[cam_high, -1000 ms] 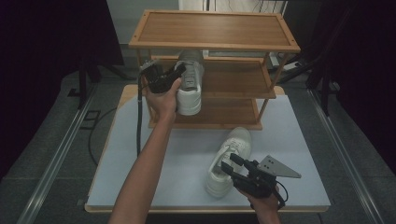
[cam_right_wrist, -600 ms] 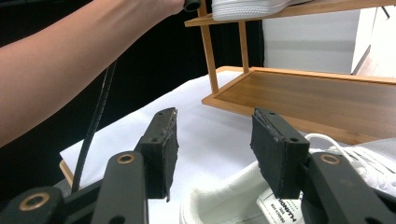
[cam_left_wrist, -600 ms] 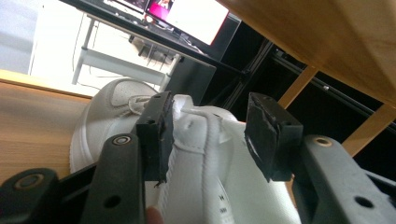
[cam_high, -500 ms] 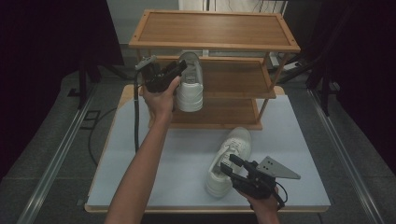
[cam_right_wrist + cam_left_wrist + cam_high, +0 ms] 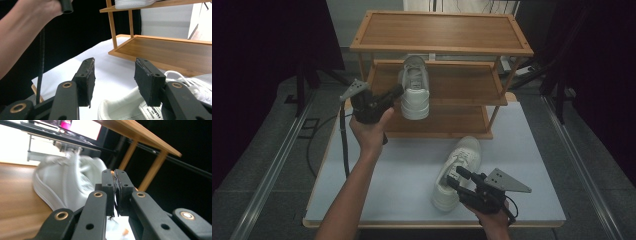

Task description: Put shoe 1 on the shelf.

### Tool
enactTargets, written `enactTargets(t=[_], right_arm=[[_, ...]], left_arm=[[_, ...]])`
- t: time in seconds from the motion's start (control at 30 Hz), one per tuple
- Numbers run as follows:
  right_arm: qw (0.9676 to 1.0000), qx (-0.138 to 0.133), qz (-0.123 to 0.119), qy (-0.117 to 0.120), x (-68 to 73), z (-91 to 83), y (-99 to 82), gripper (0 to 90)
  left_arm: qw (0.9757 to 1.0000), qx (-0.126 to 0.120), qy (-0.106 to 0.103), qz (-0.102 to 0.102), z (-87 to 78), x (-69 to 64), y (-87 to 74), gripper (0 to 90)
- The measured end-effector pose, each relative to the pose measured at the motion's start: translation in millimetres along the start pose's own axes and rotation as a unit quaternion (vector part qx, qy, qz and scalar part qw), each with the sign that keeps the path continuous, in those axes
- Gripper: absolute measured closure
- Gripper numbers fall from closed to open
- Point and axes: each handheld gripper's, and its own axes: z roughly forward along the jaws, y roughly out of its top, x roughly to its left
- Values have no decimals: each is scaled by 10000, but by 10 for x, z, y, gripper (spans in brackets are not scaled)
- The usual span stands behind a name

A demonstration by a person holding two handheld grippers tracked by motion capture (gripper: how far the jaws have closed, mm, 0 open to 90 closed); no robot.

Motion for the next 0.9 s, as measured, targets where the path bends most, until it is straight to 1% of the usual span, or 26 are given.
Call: enactTargets(t=[0.1, 0.13, 0.2, 0.33, 0.43, 0.53, 0.6, 0.63, 0.67, 0.8, 0.9], right_arm=[[10000, 35, -15, -8, 16, 16, -20, 499], [10000, 41, -7, 2, 19, 20, -24, 499], [10000, 63, -25, 16, 21, 27, -27, 498], [10000, 74, -26, 4, 15, 34, -34, 497], [10000, 76, -20, 0, 5, 27, -33, 496], [10000, 65, 2, -9, -2, 22, -31, 495], [10000, 62, -3, -7, -6, 21, -31, 495], [10000, 70, -4, 1, -7, 20, -31, 494], [10000, 73, -3, 2, -7, 21, -31, 494], [10000, 69, -9, 10, 1, 24, -32, 494], [10000, 80, -13, 9, 3, 24, -32, 494]], left_arm=[[9998, 137, -52, 136, -21, -84, -119, 888], [9997, 182, -62, 153, -17, -100, -154, 893], [9994, 275, -127, 154, 10, -114, -216, 900], [9990, 403, -137, 138, 98, -106, -285, 900], [9988, 460, -94, 153, 167, -104, -302, 900], [9989, 438, -79, 159, 213, -109, -308, 900], [9987, 443, -11, 239, 215, -134, -300, 900], [9984, 448, 42, 328, 218, -150, -299, 900], [9984, 451, 67, 346, 218, -155, -299, 900], [9986, 426, 43, 306, 224, -139, -297, 900], [9986, 418, 116, 301, 243, -117, -290, 900]])
